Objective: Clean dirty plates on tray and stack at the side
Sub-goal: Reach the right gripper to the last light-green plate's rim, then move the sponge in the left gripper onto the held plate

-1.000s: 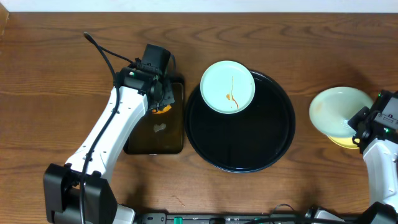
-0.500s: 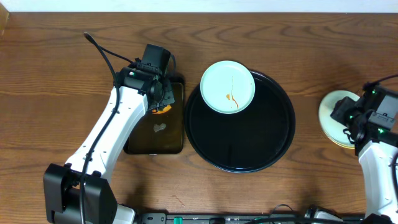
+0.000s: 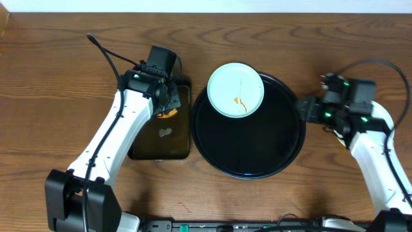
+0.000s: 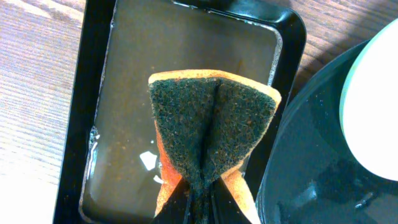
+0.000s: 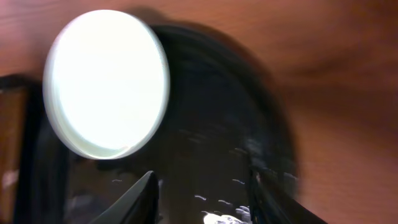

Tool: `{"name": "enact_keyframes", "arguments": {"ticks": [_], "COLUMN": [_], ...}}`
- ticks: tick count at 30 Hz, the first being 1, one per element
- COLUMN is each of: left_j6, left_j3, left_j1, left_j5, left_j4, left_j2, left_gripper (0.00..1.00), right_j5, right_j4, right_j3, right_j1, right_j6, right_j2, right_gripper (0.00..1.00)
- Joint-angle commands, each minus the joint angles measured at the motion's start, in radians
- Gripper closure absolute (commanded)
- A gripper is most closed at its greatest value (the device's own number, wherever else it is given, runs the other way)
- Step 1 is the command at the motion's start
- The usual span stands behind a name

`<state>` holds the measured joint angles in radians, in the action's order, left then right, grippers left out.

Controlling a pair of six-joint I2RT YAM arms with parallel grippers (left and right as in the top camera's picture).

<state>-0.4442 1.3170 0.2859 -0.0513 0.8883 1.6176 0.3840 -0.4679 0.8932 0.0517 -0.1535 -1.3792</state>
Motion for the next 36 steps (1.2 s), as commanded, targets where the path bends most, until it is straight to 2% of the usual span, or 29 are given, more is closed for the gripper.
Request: {"name": "enact_keyframes", "arguments": {"ticks": [1,5,7,10,12,19,25,27,28,32,36], "left_j6": [0.006,0.006,0.006,0.006,0.006,0.006,0.006,0.006,0.006,0.006,0.006], "left_j3": [0.001,0.001,0.001,0.001,0.001,0.001,0.001,0.001,0.001,0.001,0.001], "left_j1": [-0.002,-0.002,-0.002,-0.002,-0.002,-0.002,-0.002,-0.002,-0.002,-0.002,-0.002], "left_j5": [-0.002,-0.002,-0.002,-0.002,-0.002,-0.002,-0.002,-0.002,-0.002,-0.002,0.0], "left_j4": [0.006,0.009,0.009,0.009,0.009,0.009,0.009,0.009,0.009,0.009,0.009], "left_j2": [-0.01,-0.01,-0.01,-0.01,-0.01,-0.01,-0.01,-0.01,-0.01,-0.01,-0.01], "left_gripper": [0.92,0.92,0.92,0.92,0.92,0.92,0.92,0.92,0.92,0.92,0.92], "right_j5": [-0.071,-0.073,-0.073,-0.078,-0.124,-0.122,-0.11,-0.09,-0.096,-0.095,-0.095], "right_j4": [-0.064,-0.191,-0.258,-0.216,-0.176,-0.142,-0.11,-0.097,-0.098,-0.111,-0.161], "right_j3": [0.144,0.324,0.428,0.447,0.447,0.447,0.447,0.447,0.447,0.447,0.447], "right_j1": [-0.097,-0.159,-0.189,-0.198,-0.198,-0.228,-0.246,-0.25,-0.254,-0.256,-0.261], "right_j6": [0.066,0.136,0.163,0.149,0.077,-0.027,-0.09,-0.099,-0.117,-0.123,-0.118], "right_j2": [-0.012,-0.086,-0.179,-0.264,-0.337,-0.518,-0.619,-0.638,-0.653,-0.668,-0.667], "right_gripper": [0.53,0.52,0.5,0.46,0.51,0.59,0.6,0.66,0.76,0.97,0.99]}}
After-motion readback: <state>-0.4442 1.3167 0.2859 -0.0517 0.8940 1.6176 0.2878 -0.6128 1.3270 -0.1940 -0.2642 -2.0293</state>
